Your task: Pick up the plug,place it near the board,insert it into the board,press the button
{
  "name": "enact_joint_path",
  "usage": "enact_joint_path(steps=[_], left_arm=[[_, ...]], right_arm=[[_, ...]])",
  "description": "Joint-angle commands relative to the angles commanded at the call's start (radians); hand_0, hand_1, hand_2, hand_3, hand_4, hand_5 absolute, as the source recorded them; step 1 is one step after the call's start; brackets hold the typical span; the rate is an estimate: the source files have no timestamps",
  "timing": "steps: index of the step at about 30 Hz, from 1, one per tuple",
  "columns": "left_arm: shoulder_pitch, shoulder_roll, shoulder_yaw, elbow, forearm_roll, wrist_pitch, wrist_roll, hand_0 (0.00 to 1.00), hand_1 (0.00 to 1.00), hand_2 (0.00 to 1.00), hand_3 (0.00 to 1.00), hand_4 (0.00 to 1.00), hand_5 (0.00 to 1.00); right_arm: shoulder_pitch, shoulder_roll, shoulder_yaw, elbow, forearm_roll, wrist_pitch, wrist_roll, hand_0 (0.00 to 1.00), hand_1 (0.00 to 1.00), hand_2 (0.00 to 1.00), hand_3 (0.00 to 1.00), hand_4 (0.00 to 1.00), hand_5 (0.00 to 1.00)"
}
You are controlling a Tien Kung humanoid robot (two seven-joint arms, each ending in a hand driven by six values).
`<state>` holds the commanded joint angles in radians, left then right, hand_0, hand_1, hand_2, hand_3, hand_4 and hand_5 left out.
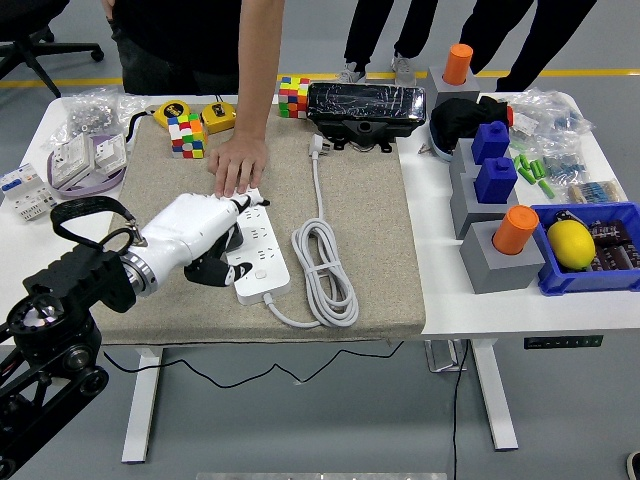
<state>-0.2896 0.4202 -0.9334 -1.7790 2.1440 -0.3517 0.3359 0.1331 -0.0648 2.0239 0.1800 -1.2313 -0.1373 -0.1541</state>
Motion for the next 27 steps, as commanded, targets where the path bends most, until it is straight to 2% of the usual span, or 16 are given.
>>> enact_joint_path(steps=[1,3,4,6,10,14,20,27], left_arm=[[-0.004,0.001,0.01,0.0,-0.001,-0.039,0.007,0.186,0.008,0.102,0.855,0.429,0.002],[-0.013,0.002,0.036,0.0,-0.006,-0.099,0.031,0.186,0.008,0.102,0.855,0.429,0.002],[-0.018,0.003,0.048,0.0,-0.011,-0.12,0.037,0.186,0.008,0.102,0.855,0.429,0.002],[-0.025,0.005,0.072,0.0,-0.013,-0.13,0.045,0.186,0.008,0.102,0.855,0.429,0.002],[-0.024,0.0,0.089,0.0,0.0,-0.122,0.042,0.186,0.004,0.102,0.858,0.43,0.002],[-0.023,-0.019,0.08,0.052,0.027,-0.067,0.014,0.186,0.002,0.105,0.864,0.452,0.002],[-0.033,-0.026,0.063,0.116,0.041,-0.076,0.009,0.184,0.002,0.106,0.868,0.445,0.002],[-0.034,-0.03,0.066,0.134,0.043,-0.075,0.007,0.185,0.002,0.105,0.868,0.439,0.002]], right_arm=[[0.0,0.0,0.0,0.0,0.0,0.0,0.0,0.79,0.695,0.714,0.762,0.998,0.998],[-0.002,0.0,0.001,0.0,-0.003,0.0,-0.002,0.79,0.695,0.714,0.762,0.998,0.998],[-0.003,0.0,0.001,0.0,-0.003,0.0,-0.002,0.79,0.695,0.714,0.762,0.998,0.998],[-0.005,0.0,0.002,0.0,-0.007,0.0,-0.005,0.79,0.695,0.714,0.762,0.998,0.998],[-0.006,-0.001,0.002,0.0,-0.009,0.0,-0.006,0.79,0.693,0.713,0.762,0.998,0.998],[-0.007,0.001,0.0,0.0,-0.008,-0.001,-0.006,0.79,0.693,0.713,0.762,0.998,0.998],[-0.003,0.0,0.0,0.0,-0.006,-0.002,-0.005,0.79,0.694,0.713,0.762,0.998,0.998],[-0.002,0.0,-0.001,0.0,-0.005,-0.001,-0.006,0.79,0.694,0.713,0.762,0.998,0.998]])
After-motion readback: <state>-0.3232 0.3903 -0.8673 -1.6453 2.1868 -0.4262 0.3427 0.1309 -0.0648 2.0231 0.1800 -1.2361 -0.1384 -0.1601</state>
